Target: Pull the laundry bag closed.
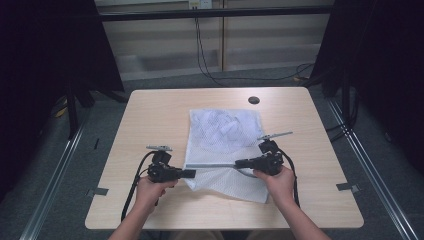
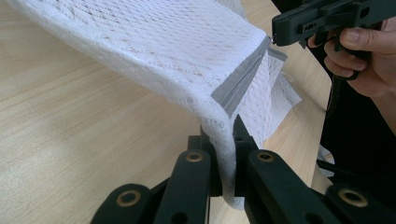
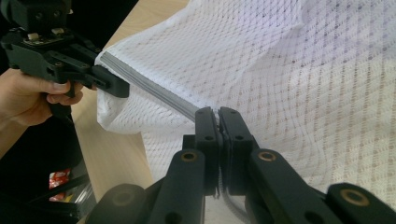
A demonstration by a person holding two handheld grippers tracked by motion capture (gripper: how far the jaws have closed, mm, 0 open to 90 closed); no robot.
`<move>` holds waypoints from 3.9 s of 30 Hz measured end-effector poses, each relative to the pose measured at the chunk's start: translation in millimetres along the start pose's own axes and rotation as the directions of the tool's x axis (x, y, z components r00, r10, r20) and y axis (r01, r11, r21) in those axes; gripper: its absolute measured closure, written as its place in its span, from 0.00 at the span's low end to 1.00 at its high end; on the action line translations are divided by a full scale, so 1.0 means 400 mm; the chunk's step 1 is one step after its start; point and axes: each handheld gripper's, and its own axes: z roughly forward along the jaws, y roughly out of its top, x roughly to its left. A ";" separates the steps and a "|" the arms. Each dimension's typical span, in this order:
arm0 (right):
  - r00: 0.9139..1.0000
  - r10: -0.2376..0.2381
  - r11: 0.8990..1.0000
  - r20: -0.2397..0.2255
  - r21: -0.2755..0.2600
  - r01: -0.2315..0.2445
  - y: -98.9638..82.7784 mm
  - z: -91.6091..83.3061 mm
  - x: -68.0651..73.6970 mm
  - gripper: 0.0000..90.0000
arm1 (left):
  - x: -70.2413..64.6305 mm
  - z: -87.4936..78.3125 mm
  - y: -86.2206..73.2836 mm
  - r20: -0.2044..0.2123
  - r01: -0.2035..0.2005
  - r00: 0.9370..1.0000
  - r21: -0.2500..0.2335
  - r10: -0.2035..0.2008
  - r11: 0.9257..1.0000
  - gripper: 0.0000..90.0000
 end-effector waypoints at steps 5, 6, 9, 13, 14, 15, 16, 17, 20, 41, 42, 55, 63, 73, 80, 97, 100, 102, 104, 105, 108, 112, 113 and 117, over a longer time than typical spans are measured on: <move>1.000 0.003 1.000 -0.001 0.004 -0.003 0.000 0.003 -0.001 0.97 | 0.001 -0.001 0.000 -0.004 -0.008 1.000 0.003 0.008 1.000 1.00; 1.000 0.002 1.000 0.001 0.006 -0.002 0.000 0.003 -0.001 0.97 | 0.000 0.000 0.000 -0.005 -0.002 1.000 0.002 0.002 1.000 1.00; 1.000 0.003 1.000 -0.006 0.005 -0.003 0.000 0.000 -0.001 0.97 | 0.000 0.001 0.000 -0.003 0.001 1.000 0.003 -0.001 1.000 1.00; 1.000 0.007 1.000 -0.010 0.006 -0.006 0.000 -0.003 -0.002 0.97 | 0.002 0.001 0.000 -0.004 -0.007 1.000 0.008 0.007 1.000 1.00; 1.000 0.009 1.000 -0.012 0.006 -0.009 0.000 -0.003 -0.002 0.97 | 0.002 0.001 0.000 -0.007 -0.004 1.000 0.007 0.004 1.000 1.00; 1.000 0.007 1.000 -0.008 0.006 -0.007 0.000 -0.005 -0.002 0.97 | 0.002 0.001 0.000 -0.003 0.001 1.000 0.001 -0.001 1.000 1.00; 1.000 0.007 1.000 -0.010 0.006 -0.007 -0.001 -0.006 -0.004 0.97 | 0.002 0.000 0.000 -0.001 0.002 1.000 -0.001 -0.002 1.000 1.00; 1.000 0.007 1.000 -0.010 0.005 -0.007 -0.001 -0.007 -0.004 0.97 | 0.003 0.001 0.001 -0.001 0.000 1.000 -0.002 0.000 1.000 1.00; 1.000 0.010 1.000 -0.010 0.005 -0.010 -0.001 -0.009 -0.004 0.97 | 0.002 0.002 0.000 -0.001 0.004 1.000 0.003 -0.004 1.000 1.00; 1.000 0.018 1.000 -0.007 -0.006 -0.018 -0.005 -0.023 -0.020 0.97 | 0.007 -0.002 0.001 -0.010 -0.006 1.000 0.002 0.006 1.000 1.00; 1.000 0.024 1.000 -0.010 -0.010 -0.024 -0.006 -0.025 -0.023 0.97 | 0.007 -0.001 0.000 0.001 0.004 1.000 -0.005 -0.004 1.000 1.00; 1.000 0.022 1.000 0.004 -0.002 -0.022 -0.007 -0.032 -0.027 0.97 | 0.007 -0.002 0.001 -0.011 -0.001 1.000 0.003 0.001 1.000 1.00; 0.999 0.036 0.999 0.002 -0.012 -0.036 -0.010 -0.041 -0.037 0.97 | 0.011 -0.006 0.001 -0.003 0.001 1.000 -0.004 -0.001 1.000 1.00; 0.999 0.034 0.999 0.004 -0.008 -0.034 -0.012 -0.041 -0.039 0.97 | 0.008 -0.006 0.002 -0.005 -0.002 1.000 0.000 0.002 1.000 1.00; 0.999 0.034 0.999 0.012 -0.005 -0.034 -0.013 -0.043 -0.039 0.97 | 0.008 -0.007 0.002 -0.006 0.002 1.000 -0.001 -0.002 1.000 1.00; 0.998 0.061 0.998 0.025 -0.018 -0.060 -0.021 -0.066 -0.063 0.97 | 0.012 -0.017 0.002 -0.010 0.001 1.000 -0.002 -0.001 1.000 1.00; 0.998 0.060 0.998 0.028 -0.016 -0.059 -0.020 -0.065 -0.062 0.97 | 0.012 -0.018 0.002 -0.013 0.002 1.000 -0.009 -0.002 1.000 1.00; 0.998 0.053 0.998 0.034 -0.016 -0.052 -0.018 -0.066 -0.058 0.97 | 0.013 -0.018 0.001 -0.010 0.013 1.000 -0.013 -0.013 1.000 1.00; 0.998 0.047 0.999 0.038 -0.010 -0.046 -0.018 -0.066 -0.056 0.97 | 0.011 -0.019 0.001 -0.012 0.011 1.000 -0.014 -0.011 1.000 1.00; 0.998 0.044 0.999 0.040 -0.004 -0.044 -0.018 -0.067 -0.053 0.97 | 0.011 -0.018 0.001 -0.016 0.005 1.000 -0.010 -0.005 1.000 1.00; 0.999 0.027 1.000 0.042 0.010 -0.028 -0.016 -0.074 -0.047 0.97 | 0.011 -0.017 0.002 -0.013 0.005 1.000 -0.009 -0.005 1.000 1.00; 0.999 0.021 1.000 0.049 0.015 -0.021 -0.019 -0.080 -0.043 0.97 | 0.008 -0.015 0.002 -0.015 -0.001 1.000 -0.008 0.001 1.000 1.00; 0.999 0.016 1.000 0.052 0.013 -0.017 -0.020 -0.080 -0.044 0.97 | 0.009 -0.015 0.002 -0.016 0.000 1.000 -0.008 0.000 1.000 1.00; 0.999 0.025 1.000 0.044 0.001 -0.025 -0.023 -0.084 -0.051 0.97 | 0.007 -0.013 0.001 -0.014 0.002 1.000 -0.007 -0.002 1.000 1.00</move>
